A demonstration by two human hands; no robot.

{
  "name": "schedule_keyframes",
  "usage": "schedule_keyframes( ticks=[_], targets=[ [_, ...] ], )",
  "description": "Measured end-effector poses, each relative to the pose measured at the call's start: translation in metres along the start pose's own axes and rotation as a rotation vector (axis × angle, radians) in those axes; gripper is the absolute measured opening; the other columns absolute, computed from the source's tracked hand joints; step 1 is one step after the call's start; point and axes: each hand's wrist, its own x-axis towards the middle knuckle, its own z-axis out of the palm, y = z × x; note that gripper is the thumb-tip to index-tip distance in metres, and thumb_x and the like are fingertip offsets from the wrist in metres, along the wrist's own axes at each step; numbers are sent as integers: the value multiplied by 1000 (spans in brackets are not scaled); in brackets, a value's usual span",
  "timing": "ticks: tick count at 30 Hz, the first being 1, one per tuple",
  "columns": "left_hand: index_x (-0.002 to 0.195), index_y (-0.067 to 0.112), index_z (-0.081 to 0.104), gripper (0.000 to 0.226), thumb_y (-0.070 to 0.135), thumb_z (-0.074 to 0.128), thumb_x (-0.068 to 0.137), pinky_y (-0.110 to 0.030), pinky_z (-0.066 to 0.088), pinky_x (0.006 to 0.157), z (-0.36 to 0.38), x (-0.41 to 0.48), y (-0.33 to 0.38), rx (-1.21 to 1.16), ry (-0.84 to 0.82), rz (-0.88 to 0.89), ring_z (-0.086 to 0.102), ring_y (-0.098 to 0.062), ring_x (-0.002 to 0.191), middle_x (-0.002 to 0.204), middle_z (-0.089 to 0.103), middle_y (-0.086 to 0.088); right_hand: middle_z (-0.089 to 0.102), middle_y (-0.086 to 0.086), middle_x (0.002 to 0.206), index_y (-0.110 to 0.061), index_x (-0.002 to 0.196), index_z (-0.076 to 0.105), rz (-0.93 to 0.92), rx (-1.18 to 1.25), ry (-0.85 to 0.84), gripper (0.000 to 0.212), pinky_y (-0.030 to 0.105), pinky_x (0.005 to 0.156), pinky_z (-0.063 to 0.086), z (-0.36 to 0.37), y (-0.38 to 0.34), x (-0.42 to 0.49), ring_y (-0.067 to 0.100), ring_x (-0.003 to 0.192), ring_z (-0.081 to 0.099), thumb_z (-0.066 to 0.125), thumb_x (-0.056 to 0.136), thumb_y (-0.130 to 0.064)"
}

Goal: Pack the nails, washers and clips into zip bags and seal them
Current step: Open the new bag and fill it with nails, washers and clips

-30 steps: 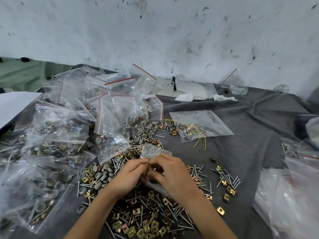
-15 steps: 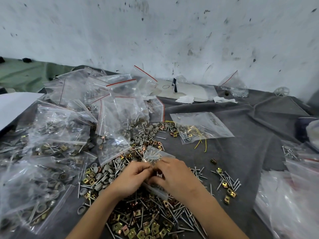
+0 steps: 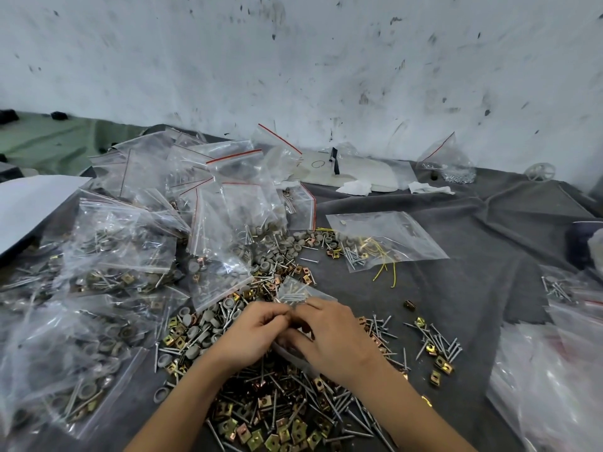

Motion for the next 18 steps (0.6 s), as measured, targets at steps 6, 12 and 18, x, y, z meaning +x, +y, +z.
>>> schedule_keyframes(
  ticks=[6, 12, 18],
  targets=[
    [57, 19, 43, 38, 4, 49, 91, -20, 32, 52, -1, 0, 0, 25, -19, -32, 40, -4, 51, 50, 42, 11, 60, -2, 106, -15, 110, 65, -31, 148, 12, 22, 22, 89, 41, -5, 8, -5, 11, 98, 54, 61, 89, -23],
    [62, 18, 48, 32, 28, 50, 93, -23, 38, 61, -5, -4, 9, -48, 88, 46, 49, -13, 61, 61, 47, 5, 60, -12, 99, -15, 106, 68, 44, 222, 83, 20, 4, 82, 37, -12, 18, -10, -4, 88, 49, 67, 86, -16],
    [78, 16, 60, 25, 34, 52, 94, -36, 54, 66, 6, -5, 20, 140, 10, 101, 66, -14, 68, 73, 66, -7, 67, -6, 85, -16, 109, 64, 124, 341, 190, 30, 16, 76, 50, -11, 15, -12, 4, 79, 62, 71, 81, -10]
  ],
)
